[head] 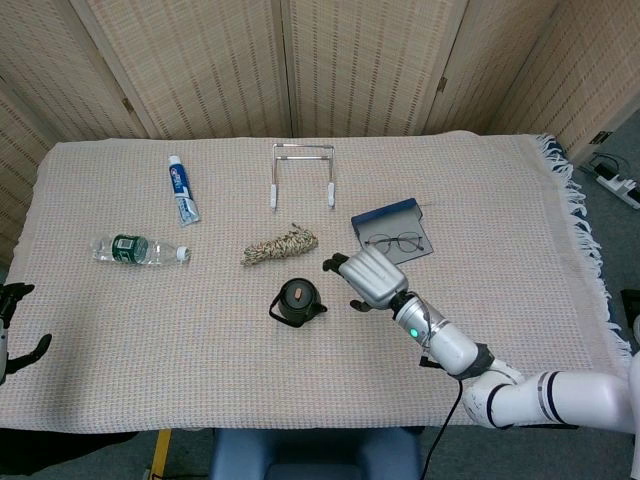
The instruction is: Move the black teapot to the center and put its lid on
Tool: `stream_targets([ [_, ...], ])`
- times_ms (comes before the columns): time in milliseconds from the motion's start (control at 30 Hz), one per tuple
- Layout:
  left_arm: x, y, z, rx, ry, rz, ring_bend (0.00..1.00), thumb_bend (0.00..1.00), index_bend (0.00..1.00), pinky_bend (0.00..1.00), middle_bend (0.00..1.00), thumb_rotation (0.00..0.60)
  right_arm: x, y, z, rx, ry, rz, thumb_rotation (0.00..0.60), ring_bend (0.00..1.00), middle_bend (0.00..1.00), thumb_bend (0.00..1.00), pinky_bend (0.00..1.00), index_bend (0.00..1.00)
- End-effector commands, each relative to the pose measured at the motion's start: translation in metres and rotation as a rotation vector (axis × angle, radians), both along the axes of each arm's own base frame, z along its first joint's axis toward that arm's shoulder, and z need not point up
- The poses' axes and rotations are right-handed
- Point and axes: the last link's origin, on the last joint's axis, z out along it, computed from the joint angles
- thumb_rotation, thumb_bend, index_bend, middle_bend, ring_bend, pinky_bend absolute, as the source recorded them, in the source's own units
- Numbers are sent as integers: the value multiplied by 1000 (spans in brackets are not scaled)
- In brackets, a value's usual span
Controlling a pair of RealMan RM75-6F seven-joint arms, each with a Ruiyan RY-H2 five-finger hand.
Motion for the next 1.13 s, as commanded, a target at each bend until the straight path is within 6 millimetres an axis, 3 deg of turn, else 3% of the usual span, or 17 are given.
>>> stream_targets([
  [33,-1,0,-2,-4,-4,7,99,239,177,14,140,600,-45,23,38,-123,-48,-82,600,658,333,238,602,241],
  [133,-2,0,-4,-4,-9,12,99,239,177,14,140,600,-75,43,61,-200,-82,-147,600,453,283,237,387,191],
  [267,0,-3,-8,-6,-11,13,99,238,177,14,140,600,-115,75,85,-293,-85,-203,600,198,109,238,155,69],
  [367,2,-5,-10,-1,-13,10,99,239,177,14,140,600,-140,100,98,-351,-97,-242,600,96,24,238,84,5],
  [533,5,-11,-13,1,-12,10,99,239,177,14,140,600,-169,136,109,-403,-131,-296,600,68,0,238,76,0],
  [700,4,-22,-16,3,-16,21,99,239,177,14,140,600,-189,159,108,-432,-137,-331,600,74,0,238,76,0],
  [1133,3,-34,-19,7,-37,30,95,239,173,13,137,600,-200,168,106,-431,-173,-310,600,79,8,238,74,0],
])
